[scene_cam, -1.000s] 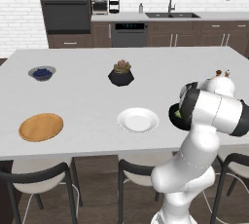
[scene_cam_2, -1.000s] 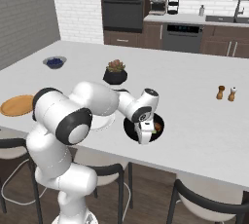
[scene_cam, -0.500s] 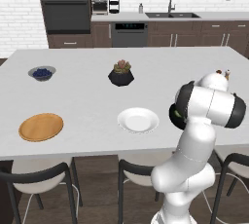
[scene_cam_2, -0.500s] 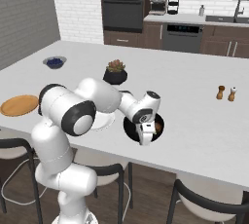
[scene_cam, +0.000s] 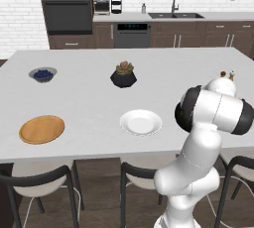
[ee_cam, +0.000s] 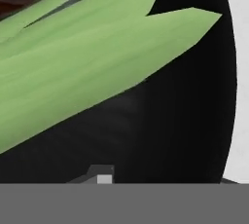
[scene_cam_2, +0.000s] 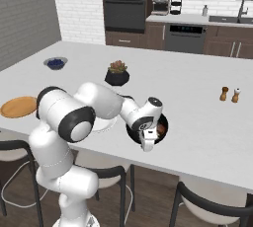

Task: Pick the chicken drumstick and corn from their plates and place them in the bowl. Then put the bowl in the fridge.

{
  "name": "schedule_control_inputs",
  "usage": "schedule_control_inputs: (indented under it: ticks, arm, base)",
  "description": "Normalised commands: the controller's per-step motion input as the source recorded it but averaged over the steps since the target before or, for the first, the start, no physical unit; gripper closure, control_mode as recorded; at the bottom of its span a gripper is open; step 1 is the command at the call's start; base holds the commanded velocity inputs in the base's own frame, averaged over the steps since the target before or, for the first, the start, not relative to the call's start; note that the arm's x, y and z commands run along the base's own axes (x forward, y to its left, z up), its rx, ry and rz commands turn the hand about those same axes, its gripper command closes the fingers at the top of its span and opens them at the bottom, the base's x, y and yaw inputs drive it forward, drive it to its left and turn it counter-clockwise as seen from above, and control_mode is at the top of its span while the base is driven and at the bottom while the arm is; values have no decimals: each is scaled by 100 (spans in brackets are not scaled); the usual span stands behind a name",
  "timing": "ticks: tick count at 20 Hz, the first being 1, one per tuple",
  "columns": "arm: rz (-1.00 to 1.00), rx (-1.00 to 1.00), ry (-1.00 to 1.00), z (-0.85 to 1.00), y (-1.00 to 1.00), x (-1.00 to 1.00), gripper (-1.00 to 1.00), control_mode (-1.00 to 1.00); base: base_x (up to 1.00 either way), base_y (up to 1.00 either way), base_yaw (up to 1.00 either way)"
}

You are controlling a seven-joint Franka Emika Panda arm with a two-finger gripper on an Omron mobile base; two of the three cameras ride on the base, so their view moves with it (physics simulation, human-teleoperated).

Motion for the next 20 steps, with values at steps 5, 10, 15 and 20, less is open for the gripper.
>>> schedule_control_inputs:
  ticks: [5, 10, 15, 20]
  arm:
    - [0, -2, -5, 25, 2, -10, 100, -100]
    - [-3, -4, -6, 47, 0, -29, 100, -100]
    - [-3, -10, -15, 34, 4, -44, 100, -100]
    - [-6, -1, -32, 81, 36, -93, 100, -100]
  base:
    - [0, 0, 0]
    - [0, 0, 0]
    - [0, 0, 0]
    - [0, 0, 0]
